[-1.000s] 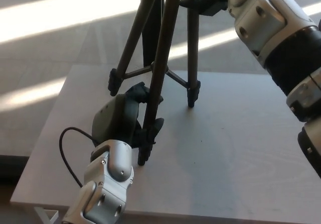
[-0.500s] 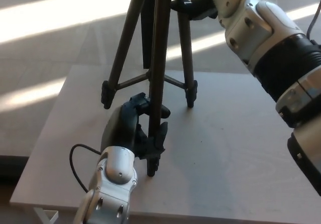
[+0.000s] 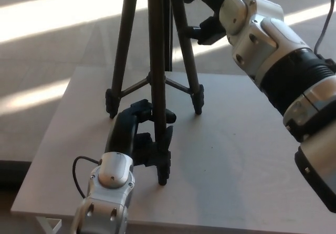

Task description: Use both hands of the robot to pick up the tripod lying in the middle of the desk and make it stand upright on the desk

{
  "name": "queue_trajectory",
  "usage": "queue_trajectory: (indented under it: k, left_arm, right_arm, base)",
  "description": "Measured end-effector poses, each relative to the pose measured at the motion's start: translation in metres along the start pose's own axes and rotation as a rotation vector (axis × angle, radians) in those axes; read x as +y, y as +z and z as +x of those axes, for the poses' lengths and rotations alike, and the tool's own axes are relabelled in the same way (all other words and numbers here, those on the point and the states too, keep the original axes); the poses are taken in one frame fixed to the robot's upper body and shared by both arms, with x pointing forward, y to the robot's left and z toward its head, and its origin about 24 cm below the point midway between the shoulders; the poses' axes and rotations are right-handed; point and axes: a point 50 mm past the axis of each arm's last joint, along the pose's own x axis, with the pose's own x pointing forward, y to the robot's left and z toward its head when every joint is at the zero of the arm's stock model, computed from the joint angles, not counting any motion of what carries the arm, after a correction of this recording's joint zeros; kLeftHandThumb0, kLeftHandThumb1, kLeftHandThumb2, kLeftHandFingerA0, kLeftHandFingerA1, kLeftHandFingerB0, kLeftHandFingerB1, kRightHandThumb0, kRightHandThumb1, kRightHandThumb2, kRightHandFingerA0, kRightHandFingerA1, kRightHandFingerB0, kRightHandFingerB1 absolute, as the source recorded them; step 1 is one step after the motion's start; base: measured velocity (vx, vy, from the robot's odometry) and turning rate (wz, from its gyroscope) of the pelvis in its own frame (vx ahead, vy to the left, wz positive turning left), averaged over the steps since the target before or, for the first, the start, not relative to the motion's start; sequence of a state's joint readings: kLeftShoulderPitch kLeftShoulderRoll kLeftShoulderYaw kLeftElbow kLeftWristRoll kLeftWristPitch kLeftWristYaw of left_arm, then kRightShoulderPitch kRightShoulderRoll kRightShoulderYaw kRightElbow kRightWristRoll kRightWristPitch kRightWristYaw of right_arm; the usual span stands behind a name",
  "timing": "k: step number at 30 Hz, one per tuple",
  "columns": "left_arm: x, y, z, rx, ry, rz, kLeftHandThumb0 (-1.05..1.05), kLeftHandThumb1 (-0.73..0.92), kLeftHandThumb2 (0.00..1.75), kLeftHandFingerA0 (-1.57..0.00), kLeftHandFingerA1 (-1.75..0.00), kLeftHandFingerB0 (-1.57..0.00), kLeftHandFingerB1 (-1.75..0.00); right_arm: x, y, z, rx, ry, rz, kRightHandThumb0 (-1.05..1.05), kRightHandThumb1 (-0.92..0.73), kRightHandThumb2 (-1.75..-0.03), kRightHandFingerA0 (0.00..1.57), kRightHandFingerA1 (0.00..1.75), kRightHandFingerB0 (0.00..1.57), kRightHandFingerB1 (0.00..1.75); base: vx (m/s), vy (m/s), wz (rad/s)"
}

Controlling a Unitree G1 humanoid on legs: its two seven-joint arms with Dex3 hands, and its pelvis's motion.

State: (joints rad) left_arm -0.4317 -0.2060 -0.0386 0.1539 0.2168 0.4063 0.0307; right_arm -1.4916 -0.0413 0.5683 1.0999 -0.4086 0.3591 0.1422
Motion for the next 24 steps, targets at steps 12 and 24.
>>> queue_trajectory:
  k: [12, 24]
  left_arm:
    - [0.003, 0.003, -0.002, -0.006, -0.138, 0.148, -0.96, 0.66, 0.61, 0.0, 0.0, 0.0, 0.0]
    - [0.014, 0.01, -0.005, 0.015, -0.251, 0.341, -1.05, 0.66, 0.61, 0.0, 0.0, 0.0, 0.0]
  right_arm:
    - [0.001, -0.01, 0.0, 0.065, 0.053, -0.01, -1.05, -0.6, -0.96, 0.0, 0.28, 0.0, 0.05]
    - [-0.003, -0.014, 0.0, 0.083, 0.046, 0.006, -1.05, -0.59, -0.96, 0.0, 0.25, 0.0, 0.01]
  base:
    - [0.0, 0.0, 0.0]
    - [0.0, 0.0, 0.0]
